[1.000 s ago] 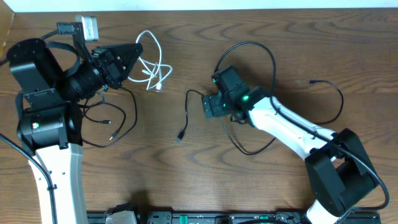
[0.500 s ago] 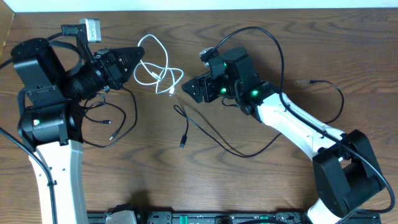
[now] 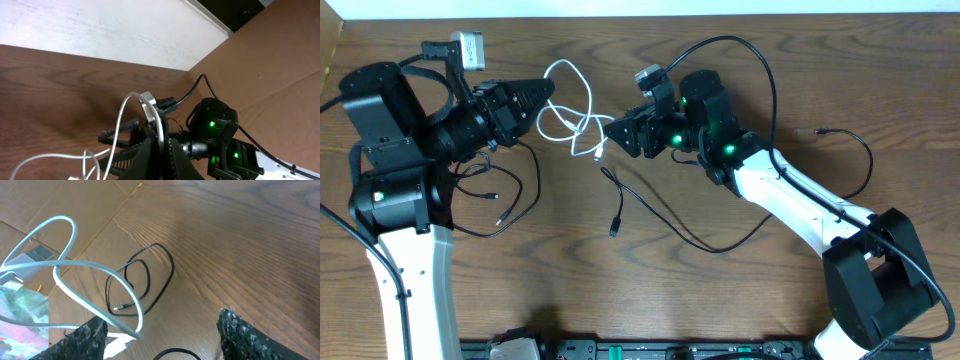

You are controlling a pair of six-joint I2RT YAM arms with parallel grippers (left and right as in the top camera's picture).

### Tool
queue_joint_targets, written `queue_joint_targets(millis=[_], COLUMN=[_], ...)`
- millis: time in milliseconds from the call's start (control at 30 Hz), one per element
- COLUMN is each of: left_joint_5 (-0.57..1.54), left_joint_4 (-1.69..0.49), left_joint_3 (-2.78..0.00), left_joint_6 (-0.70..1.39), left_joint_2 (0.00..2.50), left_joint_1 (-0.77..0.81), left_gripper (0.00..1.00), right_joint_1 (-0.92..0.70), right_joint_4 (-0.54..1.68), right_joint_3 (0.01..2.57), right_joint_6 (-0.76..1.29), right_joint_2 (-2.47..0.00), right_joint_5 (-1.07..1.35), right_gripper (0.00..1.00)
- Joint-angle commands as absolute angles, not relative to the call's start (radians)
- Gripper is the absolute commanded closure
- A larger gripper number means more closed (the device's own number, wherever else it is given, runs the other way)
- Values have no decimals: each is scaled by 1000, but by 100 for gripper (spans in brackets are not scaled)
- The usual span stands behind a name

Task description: Untangle cables

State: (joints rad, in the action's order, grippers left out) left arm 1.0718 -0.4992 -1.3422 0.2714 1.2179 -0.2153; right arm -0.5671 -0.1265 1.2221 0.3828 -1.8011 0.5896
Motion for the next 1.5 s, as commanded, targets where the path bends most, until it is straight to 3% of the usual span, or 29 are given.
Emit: queue_joint_targets(millis=[0,167,633,700,733,767,800,1467], left_joint_5=[1092,1142,1198,1202,1202,1202,1202,1113], left_joint_4=[-516,-524,-535,-535,-535,-535,-535,-530], left_joint_3=[-1341,-1341,-1341,-1341,-1341,-1341,-1341,-1341], left_joint_6=[255,233,233,233,233,233,233,187], left_joint_2=[1219,1219,1219,1218,1218,1217,1217,1215], left_joint_1=[-216,-216,-216,-216,-216,-216,-216,-224], left_gripper=[92,92,92,92,92,92,92,92], right_joint_1=[-572,-590,-629,-634,-636,-637,-637,-546], right_joint_4=[-140,-179,-181,-180,-179,-178,-173,377], right_joint_3=[1232,1232,1232,1232,1232,1232,1232,1231], right_joint_6=[397,397,396,396,396,396,396,448], right_joint_2=[-1775,-1775,-1779,-1779,-1779,-1779,-1779,-1779], right_joint_5=[607,567,498,474,463,456,446,-105], right_gripper=[32,39,39,50,64,90,99,99])
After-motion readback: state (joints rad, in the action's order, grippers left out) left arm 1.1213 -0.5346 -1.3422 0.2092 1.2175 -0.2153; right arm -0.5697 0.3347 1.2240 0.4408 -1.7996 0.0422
